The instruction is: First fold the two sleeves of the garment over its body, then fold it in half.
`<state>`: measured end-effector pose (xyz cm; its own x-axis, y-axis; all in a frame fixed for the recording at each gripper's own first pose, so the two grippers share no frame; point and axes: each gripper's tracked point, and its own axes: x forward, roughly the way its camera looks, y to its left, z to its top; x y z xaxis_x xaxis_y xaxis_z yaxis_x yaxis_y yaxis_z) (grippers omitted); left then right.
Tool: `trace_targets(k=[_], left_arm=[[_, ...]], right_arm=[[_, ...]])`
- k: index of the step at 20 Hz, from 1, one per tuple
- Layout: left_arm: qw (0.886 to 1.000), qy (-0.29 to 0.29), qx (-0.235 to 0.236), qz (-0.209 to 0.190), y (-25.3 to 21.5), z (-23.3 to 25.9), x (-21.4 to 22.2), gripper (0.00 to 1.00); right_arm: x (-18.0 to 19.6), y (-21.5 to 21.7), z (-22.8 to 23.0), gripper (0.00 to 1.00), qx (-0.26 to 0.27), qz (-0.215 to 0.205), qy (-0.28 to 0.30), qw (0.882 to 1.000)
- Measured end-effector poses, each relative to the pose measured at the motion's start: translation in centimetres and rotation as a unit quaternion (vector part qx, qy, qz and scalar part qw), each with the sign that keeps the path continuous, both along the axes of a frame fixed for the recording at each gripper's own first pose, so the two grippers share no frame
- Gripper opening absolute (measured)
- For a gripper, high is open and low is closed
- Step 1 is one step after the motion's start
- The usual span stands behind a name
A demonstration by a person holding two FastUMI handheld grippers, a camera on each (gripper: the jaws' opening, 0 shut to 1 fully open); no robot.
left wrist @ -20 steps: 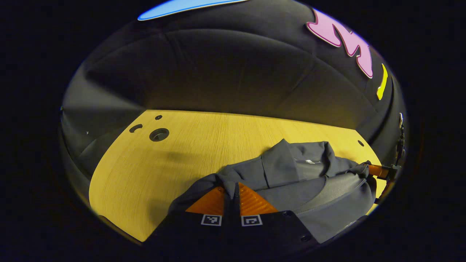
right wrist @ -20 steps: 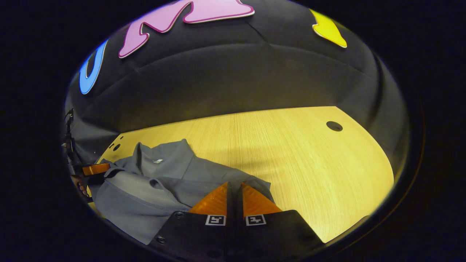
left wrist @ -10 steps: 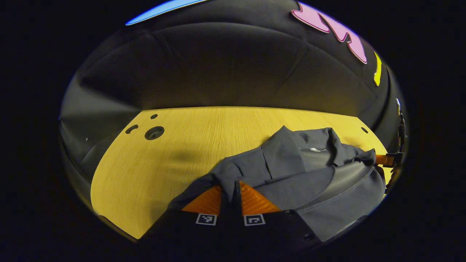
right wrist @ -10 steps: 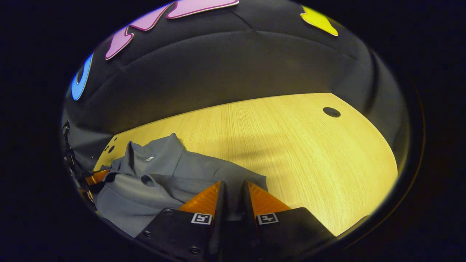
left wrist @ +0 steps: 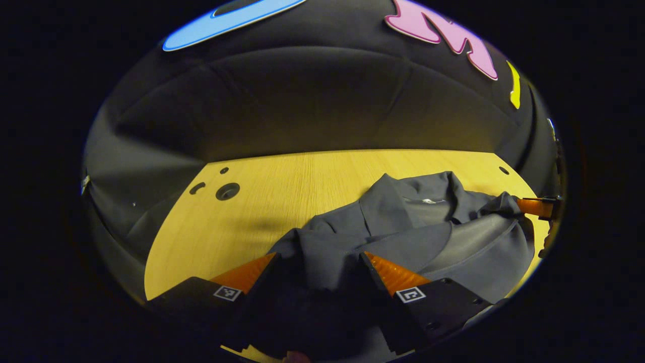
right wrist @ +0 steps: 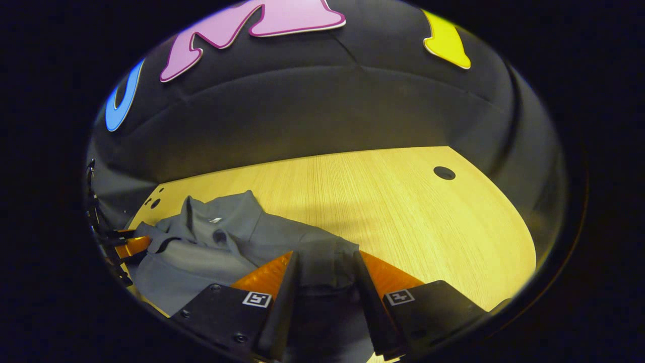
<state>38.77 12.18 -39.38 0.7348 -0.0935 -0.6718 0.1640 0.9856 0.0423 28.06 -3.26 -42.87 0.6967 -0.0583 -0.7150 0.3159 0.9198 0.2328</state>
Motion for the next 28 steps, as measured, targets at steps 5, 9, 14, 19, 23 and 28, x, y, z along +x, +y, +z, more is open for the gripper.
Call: trace_targets(k=[5,9,14,19,23,28], left_arm=[[0.999,-0.044,0.006,-0.013,-1.5,5.5,-2.4,0.94],[0.997,-0.073,-0.008,-0.022,-2.6,9.5,-4.5,0.94],[0.994,-0.099,-0.029,-0.025,-3.2,13.8,-8.4,0.94],[0.993,-0.097,-0.061,-0.005,-2.1,15.1,-13.5,0.94],[0.993,-0.092,-0.076,0.005,-1.1,15.4,-17.6,0.94],[0.993,-0.079,-0.083,0.0,-0.5,14.9,-22.4,0.96]], right_arm=[[-1.5,0.8,5.3,0.69,0.007,0.002,-0.044,0.999],[-3.6,2.2,9.7,0.7,0.009,0.018,-0.073,0.997],[-7.5,4.6,13.9,0.7,0.003,0.053,-0.093,0.994],[-11.4,7.9,17.5,0.69,0.002,0.09,-0.109,0.99],[-14.1,10.7,18.5,0.7,0.026,0.108,-0.122,0.986],[-16.7,13.2,18.5,0.7,0.056,0.118,-0.115,0.985]])
